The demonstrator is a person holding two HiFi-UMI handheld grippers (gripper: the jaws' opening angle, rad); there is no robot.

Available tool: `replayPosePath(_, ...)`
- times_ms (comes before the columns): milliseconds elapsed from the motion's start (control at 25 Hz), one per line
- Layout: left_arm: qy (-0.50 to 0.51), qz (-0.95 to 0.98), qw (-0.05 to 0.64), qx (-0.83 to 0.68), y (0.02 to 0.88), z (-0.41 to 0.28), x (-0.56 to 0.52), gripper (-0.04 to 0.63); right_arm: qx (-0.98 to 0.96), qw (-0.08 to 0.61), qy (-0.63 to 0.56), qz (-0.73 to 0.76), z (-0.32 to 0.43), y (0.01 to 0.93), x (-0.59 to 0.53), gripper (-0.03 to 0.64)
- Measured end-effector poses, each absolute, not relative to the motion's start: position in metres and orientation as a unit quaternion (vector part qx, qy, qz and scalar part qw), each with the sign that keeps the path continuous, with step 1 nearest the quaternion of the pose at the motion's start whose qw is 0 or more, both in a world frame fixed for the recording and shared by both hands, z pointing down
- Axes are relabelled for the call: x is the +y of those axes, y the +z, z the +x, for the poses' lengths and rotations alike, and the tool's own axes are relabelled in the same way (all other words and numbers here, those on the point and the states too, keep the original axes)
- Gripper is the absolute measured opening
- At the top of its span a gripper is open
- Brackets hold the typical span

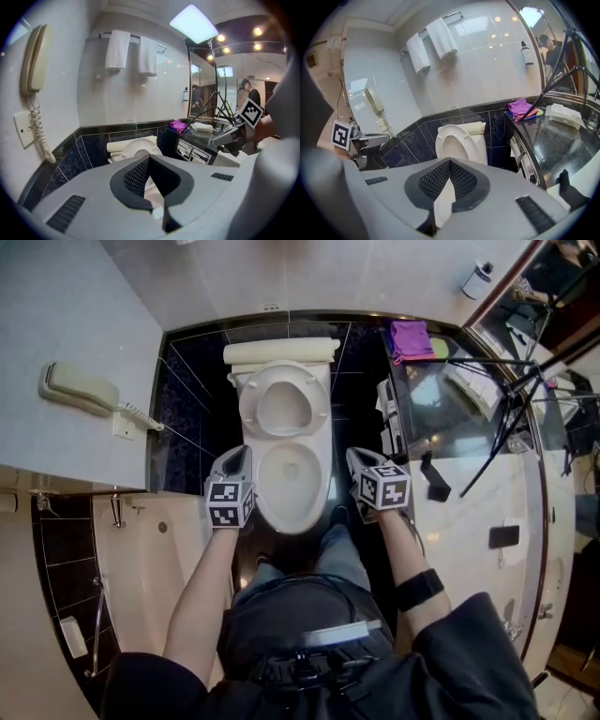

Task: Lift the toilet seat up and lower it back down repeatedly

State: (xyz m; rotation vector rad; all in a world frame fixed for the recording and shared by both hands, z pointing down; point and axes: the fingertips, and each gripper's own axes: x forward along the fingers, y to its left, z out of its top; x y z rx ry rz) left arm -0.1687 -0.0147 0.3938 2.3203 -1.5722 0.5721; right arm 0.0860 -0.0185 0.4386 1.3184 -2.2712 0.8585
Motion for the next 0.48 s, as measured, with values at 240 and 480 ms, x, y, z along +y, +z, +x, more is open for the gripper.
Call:
replayPosePath(240, 0.176, 0.806, 0.151, -0.544, 0.382, -0.191, 0.022, 0.0, -0.804, 0.203, 0.275, 0.487, 0.083, 0.421, 0.011, 0.017)
replayPosePath(480, 0.167, 0.805, 0.157, -0.547, 0.375, -0.216, 0.043, 0.0, -0.798, 0.204, 0.262, 0.503, 0.084, 0.414, 0.031, 0.017)
